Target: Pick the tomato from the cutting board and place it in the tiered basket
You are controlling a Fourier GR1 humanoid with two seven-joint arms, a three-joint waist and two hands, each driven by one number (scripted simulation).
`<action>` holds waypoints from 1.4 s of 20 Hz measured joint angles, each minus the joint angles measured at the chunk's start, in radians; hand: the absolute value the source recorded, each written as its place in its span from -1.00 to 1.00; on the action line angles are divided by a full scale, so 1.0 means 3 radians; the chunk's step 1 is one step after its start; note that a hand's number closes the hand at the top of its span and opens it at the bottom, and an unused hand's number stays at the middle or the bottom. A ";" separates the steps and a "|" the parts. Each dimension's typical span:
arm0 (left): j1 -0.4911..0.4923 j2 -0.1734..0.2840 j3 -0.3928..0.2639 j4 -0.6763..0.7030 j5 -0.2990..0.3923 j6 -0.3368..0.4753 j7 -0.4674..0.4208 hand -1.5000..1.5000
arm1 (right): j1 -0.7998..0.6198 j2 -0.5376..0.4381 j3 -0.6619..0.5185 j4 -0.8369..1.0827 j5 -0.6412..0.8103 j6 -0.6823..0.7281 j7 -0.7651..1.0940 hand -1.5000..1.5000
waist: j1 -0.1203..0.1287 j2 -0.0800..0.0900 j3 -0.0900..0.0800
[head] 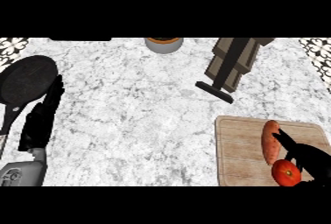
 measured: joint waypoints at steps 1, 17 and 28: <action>-0.0014 -0.0003 0.0005 -0.0002 0.0003 -0.0012 0.0011 0.00 | 0.0012 0.0010 -0.0008 0.0007 0.0011 -0.0030 -0.0046 1.00 | -0.0002 -0.0001 -0.0001; -0.0225 -0.0051 -0.0128 0.0076 -0.0065 -0.0132 -0.0033 0.00 | -0.1296 0.1338 -0.0082 -0.0242 0.0285 -0.0678 0.1786 1.00 | 0.0386 0.0079 0.0002; -0.0372 -0.0145 -0.0260 0.0136 -0.0106 -0.0159 0.0017 0.00 | -0.3167 0.1641 -0.0085 0.0116 0.1666 -0.1591 0.2639 1.00 | 0.0509 0.0082 -0.0003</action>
